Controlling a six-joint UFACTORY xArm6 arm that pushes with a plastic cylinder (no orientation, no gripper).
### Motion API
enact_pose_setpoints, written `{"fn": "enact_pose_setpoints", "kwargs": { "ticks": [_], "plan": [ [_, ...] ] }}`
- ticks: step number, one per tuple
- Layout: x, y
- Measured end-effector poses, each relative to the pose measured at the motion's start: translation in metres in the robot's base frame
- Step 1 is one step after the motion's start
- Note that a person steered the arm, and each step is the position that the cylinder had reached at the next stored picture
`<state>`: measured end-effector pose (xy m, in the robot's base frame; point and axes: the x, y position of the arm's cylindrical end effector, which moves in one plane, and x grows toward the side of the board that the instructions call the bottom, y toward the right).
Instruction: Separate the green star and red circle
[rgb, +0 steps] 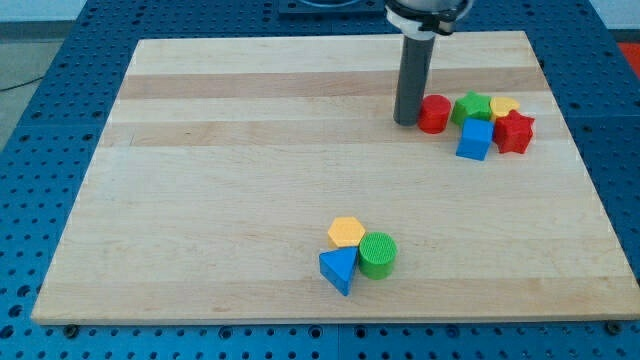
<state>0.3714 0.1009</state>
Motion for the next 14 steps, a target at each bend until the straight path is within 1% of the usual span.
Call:
{"fn": "enact_pose_setpoints", "kwargs": {
  "ticks": [2, 3, 4, 5, 6, 7, 8, 9, 10, 11, 12, 13, 14],
  "plan": [
    [0.011, 0.023],
    [0.009, 0.015],
    [-0.002, 0.001],
    [-0.051, -0.004],
    [-0.097, 0.018],
    [-0.112, 0.088],
    [-0.127, 0.128],
    [-0.163, 0.137],
    [-0.172, 0.133],
    [-0.179, 0.123],
    [-0.174, 0.086],
    [-0.144, 0.064],
    [-0.118, 0.055]
  ]
}}
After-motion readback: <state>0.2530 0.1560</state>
